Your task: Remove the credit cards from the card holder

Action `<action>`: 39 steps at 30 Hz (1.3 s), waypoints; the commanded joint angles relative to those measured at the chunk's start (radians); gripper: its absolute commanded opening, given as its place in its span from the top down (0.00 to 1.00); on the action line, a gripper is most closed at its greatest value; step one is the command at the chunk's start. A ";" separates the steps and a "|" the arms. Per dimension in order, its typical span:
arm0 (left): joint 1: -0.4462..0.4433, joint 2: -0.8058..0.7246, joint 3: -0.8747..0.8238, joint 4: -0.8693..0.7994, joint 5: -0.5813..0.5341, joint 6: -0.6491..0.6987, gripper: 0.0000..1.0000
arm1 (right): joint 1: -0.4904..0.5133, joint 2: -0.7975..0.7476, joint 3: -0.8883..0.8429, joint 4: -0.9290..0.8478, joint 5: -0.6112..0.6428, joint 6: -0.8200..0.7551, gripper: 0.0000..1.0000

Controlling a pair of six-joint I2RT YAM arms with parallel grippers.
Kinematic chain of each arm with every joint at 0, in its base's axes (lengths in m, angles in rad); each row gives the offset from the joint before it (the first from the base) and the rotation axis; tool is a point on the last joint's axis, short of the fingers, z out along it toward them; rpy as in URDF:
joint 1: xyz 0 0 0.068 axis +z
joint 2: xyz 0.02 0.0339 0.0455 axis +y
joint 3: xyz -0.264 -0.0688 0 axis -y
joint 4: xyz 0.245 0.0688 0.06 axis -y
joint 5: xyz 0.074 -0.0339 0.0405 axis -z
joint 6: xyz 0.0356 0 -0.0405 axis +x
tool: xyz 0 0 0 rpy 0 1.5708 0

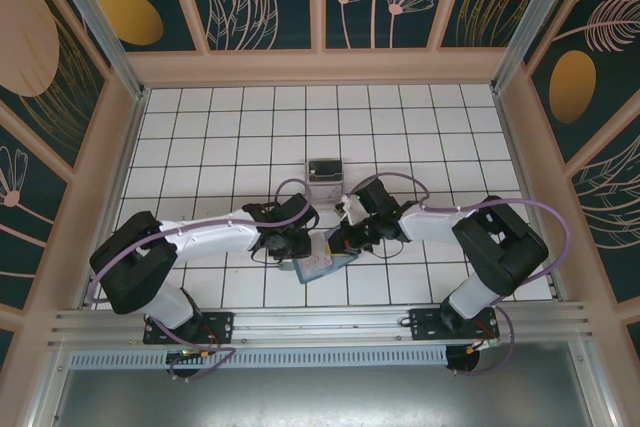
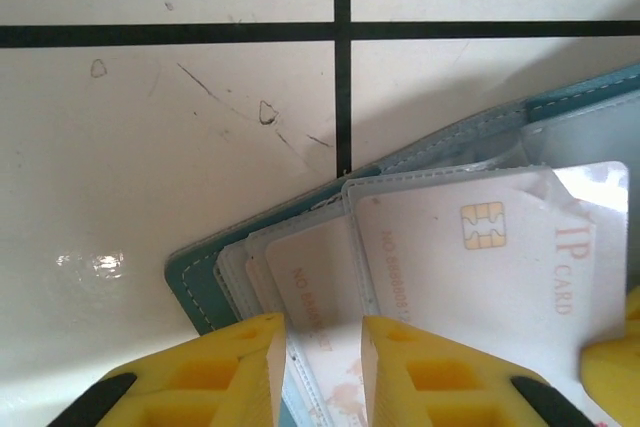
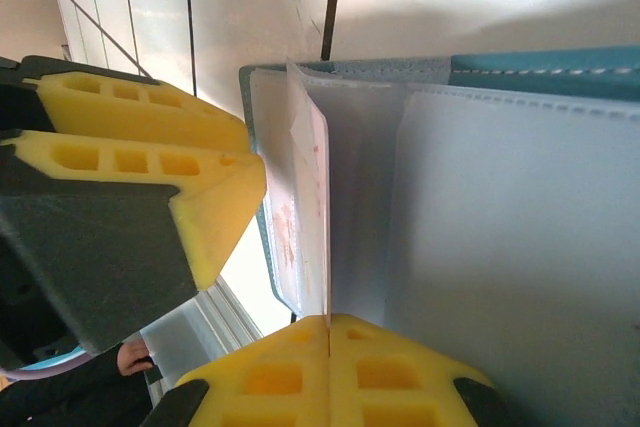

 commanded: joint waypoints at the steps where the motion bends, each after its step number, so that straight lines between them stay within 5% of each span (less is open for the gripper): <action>1: 0.000 -0.024 0.013 -0.023 -0.012 -0.016 0.71 | 0.005 0.013 0.007 0.019 -0.015 0.007 1.00; 21: -0.002 0.100 -0.069 0.018 0.001 0.003 0.67 | 0.004 0.013 0.007 0.013 -0.015 0.000 1.00; 39: -0.024 0.245 -0.006 -0.167 -0.123 0.069 0.66 | 0.004 -0.011 0.016 -0.010 -0.003 -0.002 1.00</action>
